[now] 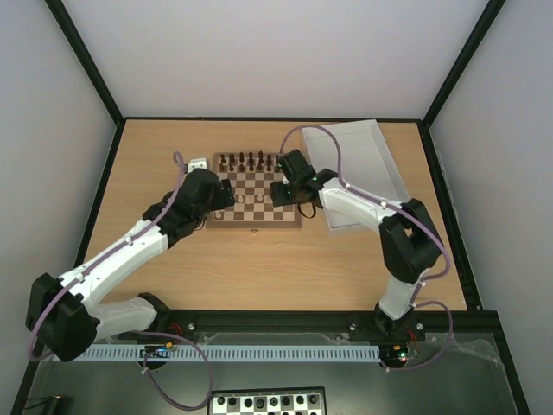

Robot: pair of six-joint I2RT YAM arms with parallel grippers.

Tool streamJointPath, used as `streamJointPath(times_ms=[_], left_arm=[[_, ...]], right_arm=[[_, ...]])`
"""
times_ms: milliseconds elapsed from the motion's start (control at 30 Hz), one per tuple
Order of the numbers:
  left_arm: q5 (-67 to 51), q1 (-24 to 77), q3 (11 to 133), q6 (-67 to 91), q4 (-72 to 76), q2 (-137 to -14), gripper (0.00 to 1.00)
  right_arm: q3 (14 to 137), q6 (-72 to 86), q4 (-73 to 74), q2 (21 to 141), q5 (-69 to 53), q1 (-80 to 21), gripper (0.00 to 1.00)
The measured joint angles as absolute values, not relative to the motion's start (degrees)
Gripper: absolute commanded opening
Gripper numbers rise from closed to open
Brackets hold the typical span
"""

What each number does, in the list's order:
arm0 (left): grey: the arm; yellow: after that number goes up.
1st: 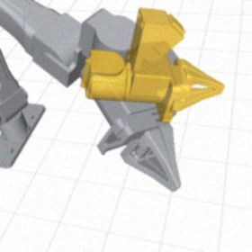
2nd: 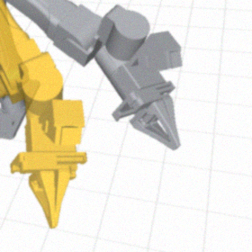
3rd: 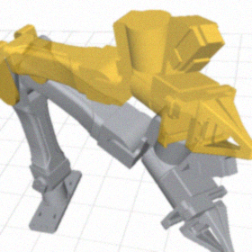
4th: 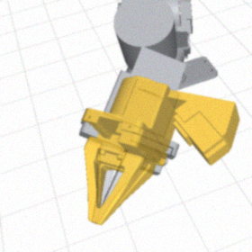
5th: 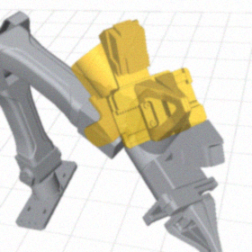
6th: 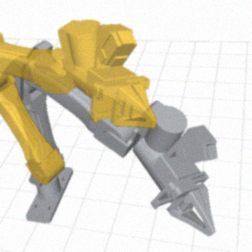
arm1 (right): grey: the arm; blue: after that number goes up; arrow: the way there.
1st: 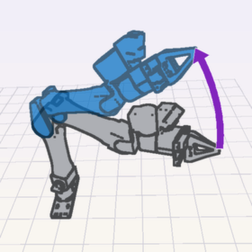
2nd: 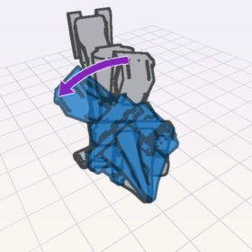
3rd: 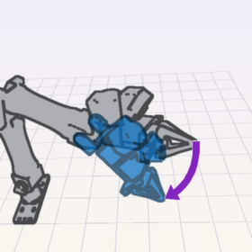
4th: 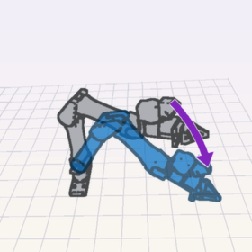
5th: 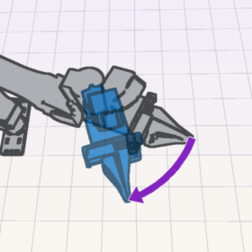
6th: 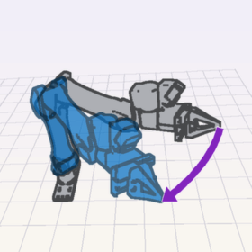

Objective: Set up the chess pieces on the board
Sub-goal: Move the chess piece to the chessboard.

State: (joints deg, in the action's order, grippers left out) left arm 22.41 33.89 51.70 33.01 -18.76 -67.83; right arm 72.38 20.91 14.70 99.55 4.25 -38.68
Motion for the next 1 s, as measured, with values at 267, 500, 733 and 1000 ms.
streamJointPath(times_ms=[267,500,733,1000], left_arm=[[22.5,33.9,47.5,34.3,-18.3,-62.8,1.00],[22.3,33.8,45.9,35.0,-17.5,-62.8,1.00],[22.3,33.8,45.7,35.1,-17.4,-62.9,1.00],[22.3,33.8,45.7,35.1,-17.4,-63.5,1.00]], right_arm=[[79.5,20.4,15.6,108.6,2.9,-38.7,0.44],[81.1,20.1,16.4,109.7,2.4,-39.1,0.41],[82.9,19.7,17.1,112.3,2.3,-40.5,0.41],[84.5,19.4,18.7,114.3,3.1,-40.9,0.35]])
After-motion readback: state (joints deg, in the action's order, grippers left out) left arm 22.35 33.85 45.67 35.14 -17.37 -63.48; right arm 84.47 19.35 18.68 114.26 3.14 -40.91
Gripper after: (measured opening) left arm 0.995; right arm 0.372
